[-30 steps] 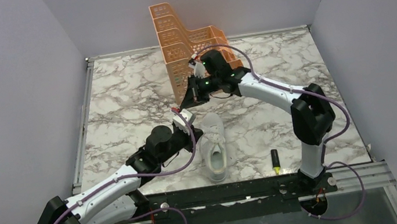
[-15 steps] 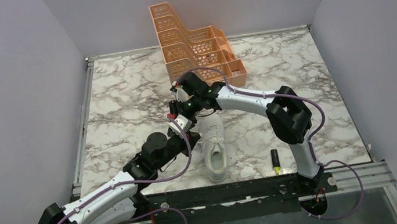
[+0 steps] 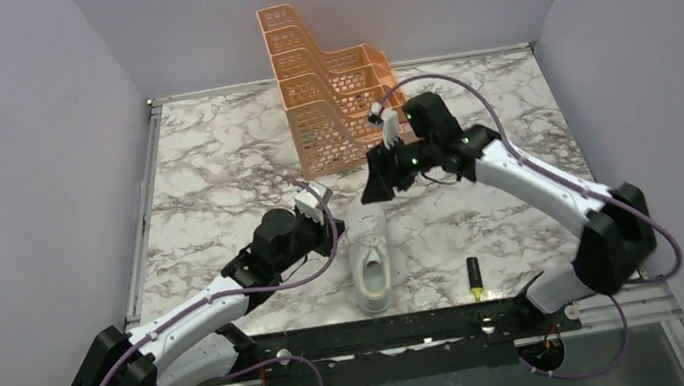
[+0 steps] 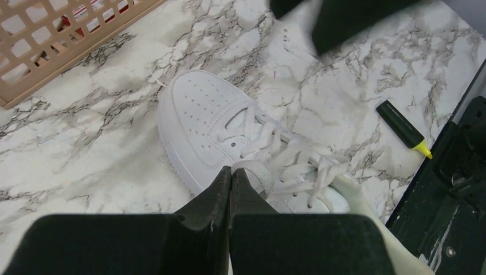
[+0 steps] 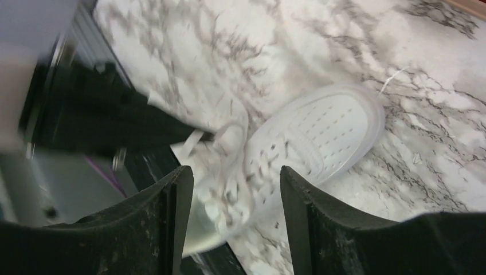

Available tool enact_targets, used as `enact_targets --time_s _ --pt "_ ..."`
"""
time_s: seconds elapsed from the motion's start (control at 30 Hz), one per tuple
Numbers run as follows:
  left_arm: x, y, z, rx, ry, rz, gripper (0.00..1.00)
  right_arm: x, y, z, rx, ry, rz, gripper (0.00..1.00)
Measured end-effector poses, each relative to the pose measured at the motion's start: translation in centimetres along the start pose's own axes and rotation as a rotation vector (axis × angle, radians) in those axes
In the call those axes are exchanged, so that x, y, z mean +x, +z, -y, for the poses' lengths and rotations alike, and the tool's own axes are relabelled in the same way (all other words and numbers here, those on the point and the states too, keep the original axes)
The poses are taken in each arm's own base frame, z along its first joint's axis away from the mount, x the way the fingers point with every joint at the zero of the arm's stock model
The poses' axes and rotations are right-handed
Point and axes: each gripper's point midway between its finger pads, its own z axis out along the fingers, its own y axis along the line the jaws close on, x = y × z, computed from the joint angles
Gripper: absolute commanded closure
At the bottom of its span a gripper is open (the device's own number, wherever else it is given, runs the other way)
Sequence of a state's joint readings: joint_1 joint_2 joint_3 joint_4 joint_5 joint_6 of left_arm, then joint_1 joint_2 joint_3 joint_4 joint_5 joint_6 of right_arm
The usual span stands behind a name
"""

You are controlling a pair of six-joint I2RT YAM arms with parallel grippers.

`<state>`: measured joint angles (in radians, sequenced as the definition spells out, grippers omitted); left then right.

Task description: Tie the shoes

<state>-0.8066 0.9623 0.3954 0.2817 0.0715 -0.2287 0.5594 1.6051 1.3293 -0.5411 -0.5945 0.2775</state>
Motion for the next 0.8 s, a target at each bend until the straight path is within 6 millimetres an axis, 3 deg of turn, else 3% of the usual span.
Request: enact_targets --time_s 0.13,0.2,0.33,0.43,0.53,0.67,0.8 --pt "-0.2 1.3 -1.2 0.016 -0.063 -0.052 1.00 4.8 -2.3 -3.6 -0.081 -0.408 0.079 0.35" --pt "-0.2 1.7 -1.8 0.030 -0.090 -0.076 1.00 7.5 -2.5 -5.3 -0.156 -0.613 0.119 0.34" --pt "-0.1 2.2 -2.2 0.073 -0.115 -0.128 1.00 10.2 -1.7 -8.0 -0.249 -0.928 0.161 0.37" --pt "0.0 2.1 -1.5 0.118 -0.111 -0.147 1.00 10.8 1.4 -11.2 -0.313 -1.102 0.159 0.39" --pt "-0.1 2.1 -1.2 0.159 -0.117 -0.169 1.00 11.1 5.7 -13.1 -0.315 -1.202 0.149 0.40" --pt "0.1 2.7 -1.5 0.187 -0.129 -0.204 1.00 11.3 10.1 -12.5 -0.250 -1.240 0.133 0.44" --pt "1.2 3.2 -2.2 0.193 -0.120 -0.254 1.00 10.7 12.8 -10.4 -0.130 -1.234 0.117 0.53"
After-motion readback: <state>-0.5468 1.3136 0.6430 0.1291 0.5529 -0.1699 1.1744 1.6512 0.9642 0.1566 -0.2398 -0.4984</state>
